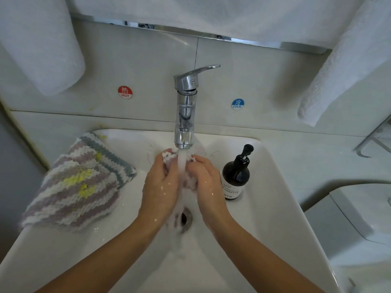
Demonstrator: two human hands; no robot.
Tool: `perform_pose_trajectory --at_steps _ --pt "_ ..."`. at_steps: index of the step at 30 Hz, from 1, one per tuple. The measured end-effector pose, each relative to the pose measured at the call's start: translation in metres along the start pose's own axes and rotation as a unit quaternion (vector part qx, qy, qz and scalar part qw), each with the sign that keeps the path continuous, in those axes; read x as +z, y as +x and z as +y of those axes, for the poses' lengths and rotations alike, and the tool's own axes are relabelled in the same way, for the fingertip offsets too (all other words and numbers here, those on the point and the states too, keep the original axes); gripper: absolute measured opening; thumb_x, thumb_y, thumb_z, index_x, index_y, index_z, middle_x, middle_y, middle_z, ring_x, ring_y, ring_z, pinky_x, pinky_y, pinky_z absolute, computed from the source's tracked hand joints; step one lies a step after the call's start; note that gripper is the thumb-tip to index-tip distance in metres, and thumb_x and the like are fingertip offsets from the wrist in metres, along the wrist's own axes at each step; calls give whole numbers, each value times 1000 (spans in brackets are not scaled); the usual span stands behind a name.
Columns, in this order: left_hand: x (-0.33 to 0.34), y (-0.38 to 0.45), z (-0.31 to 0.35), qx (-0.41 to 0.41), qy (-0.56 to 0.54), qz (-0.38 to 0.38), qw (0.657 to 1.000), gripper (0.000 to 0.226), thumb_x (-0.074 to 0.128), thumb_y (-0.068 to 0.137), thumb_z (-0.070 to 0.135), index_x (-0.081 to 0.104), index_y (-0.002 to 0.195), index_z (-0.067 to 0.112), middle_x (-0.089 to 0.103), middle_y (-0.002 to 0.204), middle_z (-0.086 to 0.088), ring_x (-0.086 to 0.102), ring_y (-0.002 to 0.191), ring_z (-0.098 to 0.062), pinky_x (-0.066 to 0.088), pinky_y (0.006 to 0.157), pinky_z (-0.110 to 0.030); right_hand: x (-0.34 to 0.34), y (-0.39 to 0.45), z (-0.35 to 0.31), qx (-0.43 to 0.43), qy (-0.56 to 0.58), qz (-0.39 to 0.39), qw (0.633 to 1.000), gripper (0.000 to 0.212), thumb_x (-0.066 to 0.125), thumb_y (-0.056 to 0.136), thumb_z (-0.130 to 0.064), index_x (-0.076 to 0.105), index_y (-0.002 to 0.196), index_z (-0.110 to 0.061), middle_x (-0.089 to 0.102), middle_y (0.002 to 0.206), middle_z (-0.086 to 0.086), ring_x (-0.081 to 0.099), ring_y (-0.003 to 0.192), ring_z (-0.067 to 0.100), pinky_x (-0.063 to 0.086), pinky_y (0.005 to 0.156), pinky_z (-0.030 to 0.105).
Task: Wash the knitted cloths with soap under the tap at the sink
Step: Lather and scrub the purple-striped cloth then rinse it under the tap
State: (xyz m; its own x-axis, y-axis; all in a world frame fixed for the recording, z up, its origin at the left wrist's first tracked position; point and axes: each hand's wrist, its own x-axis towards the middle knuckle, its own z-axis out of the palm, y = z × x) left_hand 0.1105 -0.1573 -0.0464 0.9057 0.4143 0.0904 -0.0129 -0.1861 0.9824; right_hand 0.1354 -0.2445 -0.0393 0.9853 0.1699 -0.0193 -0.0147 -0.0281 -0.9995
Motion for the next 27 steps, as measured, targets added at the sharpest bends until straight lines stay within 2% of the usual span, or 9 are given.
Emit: perform_pose_trajectory --at_steps 2,4,8,10,13,17,21,24,27 --pt "0 -1 -1 21 0 28 999 22 41 99 42 53 117 36 65 89 15 62 81 6 52 71 -24 1 0 0 -47 -16 14 999 14 53 88 -26 66 93 -27 65 100 -10 60 90 5 48 75 20" --pt "1 -3 0 36 -18 47 998 23 44 101 29 46 124 31 62 89 18 62 80 9 53 68 -18 1 0 3 -70 -35 19 997 15 53 96 -26 60 99 -39 65 101 -14 64 94 9 54 83 32" --pt "4 -9 1 52 -18 42 998 21 44 103 19 42 119 33 64 84 31 64 77 10 55 63 -18 2 -2 7 -69 -37 7 997 15 51 98 -36 48 108 -46 67 96 -18 67 92 4 57 86 39" --pt "6 -11 3 37 -35 39 998 14 41 103 23 49 110 32 68 84 24 67 75 1 58 63 -26 3 -5 4 -53 -23 -9 998 11 52 97 -42 49 107 -44 68 93 -17 66 88 -1 57 81 28" --pt "6 -11 4 42 -33 51 997 18 43 102 26 60 95 23 69 78 4 66 71 -3 52 60 -17 4 -7 -1 -30 -55 -11 998 9 49 96 -47 51 97 -38 62 74 -14 58 66 -8 45 60 9" --pt "8 -11 0 26 -29 56 998 26 50 100 29 64 83 15 66 71 3 65 65 -7 49 56 -17 9 -9 0 12 -80 -16 997 33 41 97 -50 51 94 -18 57 75 -4 51 63 4 41 52 15" --pt "13 -11 -1 29 -30 87 995 35 49 100 31 62 73 12 61 64 0 60 59 -12 50 54 -20 15 -8 2 -2 -111 23 994 35 40 100 -41 50 79 -15 57 71 -1 51 65 8 45 62 30" --pt "14 -13 3 50 -25 87 995 36 47 97 33 58 68 15 57 56 2 53 52 -8 45 49 -20 11 -7 -3 -16 -124 55 991 39 37 101 -39 53 78 -12 56 69 -2 51 61 3 41 61 23" --pt "16 -17 6 67 -3 72 995 33 46 95 41 58 75 18 61 63 1 58 56 -8 50 53 -27 8 -9 -2 -60 -55 81 993 40 40 102 -38 48 74 -11 49 64 -4 47 60 7 42 59 28"
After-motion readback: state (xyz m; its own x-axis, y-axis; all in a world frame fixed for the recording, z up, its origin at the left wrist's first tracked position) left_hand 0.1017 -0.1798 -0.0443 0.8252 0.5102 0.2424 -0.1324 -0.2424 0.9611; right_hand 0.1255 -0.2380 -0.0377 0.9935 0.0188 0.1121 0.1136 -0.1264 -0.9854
